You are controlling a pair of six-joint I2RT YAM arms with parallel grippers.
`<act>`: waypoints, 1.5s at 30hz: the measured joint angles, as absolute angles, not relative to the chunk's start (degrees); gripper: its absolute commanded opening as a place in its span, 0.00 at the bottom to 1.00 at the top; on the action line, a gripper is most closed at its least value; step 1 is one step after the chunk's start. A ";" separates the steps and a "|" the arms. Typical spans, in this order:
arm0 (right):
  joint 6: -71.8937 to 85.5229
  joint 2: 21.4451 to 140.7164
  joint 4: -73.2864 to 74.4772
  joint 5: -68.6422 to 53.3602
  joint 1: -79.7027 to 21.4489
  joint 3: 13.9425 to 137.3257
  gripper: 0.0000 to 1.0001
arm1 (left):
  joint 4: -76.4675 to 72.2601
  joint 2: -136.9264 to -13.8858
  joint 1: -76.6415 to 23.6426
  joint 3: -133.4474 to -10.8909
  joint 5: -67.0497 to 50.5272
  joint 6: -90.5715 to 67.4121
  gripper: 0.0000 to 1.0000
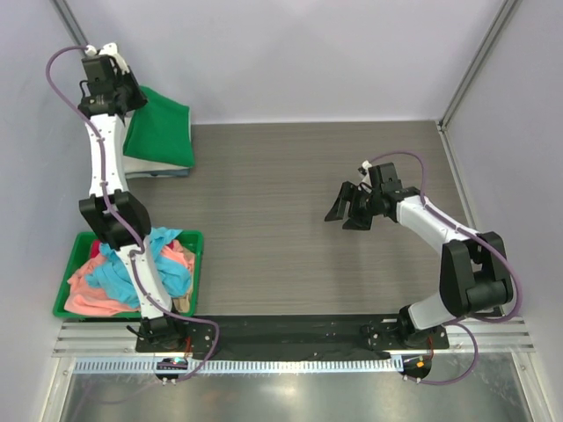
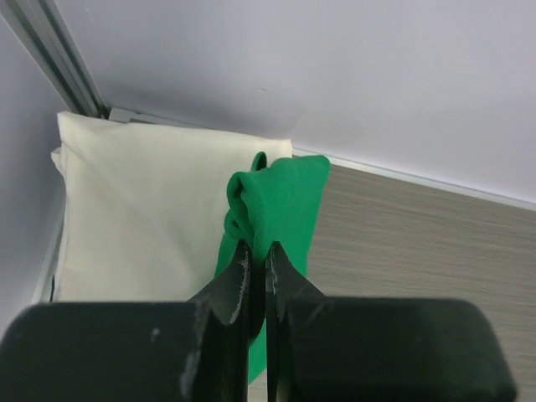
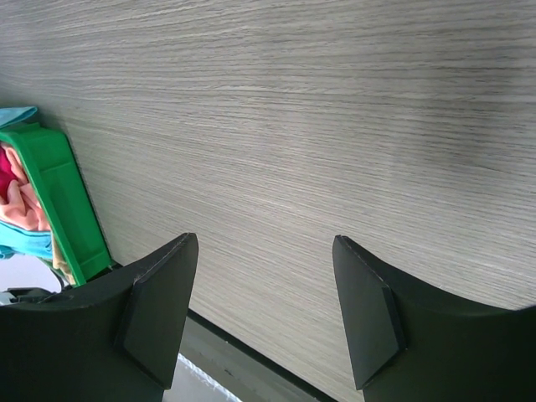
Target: Fold and stack the t-shirts
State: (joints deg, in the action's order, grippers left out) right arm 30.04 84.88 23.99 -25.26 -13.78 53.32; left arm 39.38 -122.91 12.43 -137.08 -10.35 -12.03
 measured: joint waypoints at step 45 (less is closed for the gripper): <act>28.69 86.70 24.01 -22.50 -20.43 52.47 0.72 | 30.11 -105.47 14.13 -112.92 12.08 -21.02 1.00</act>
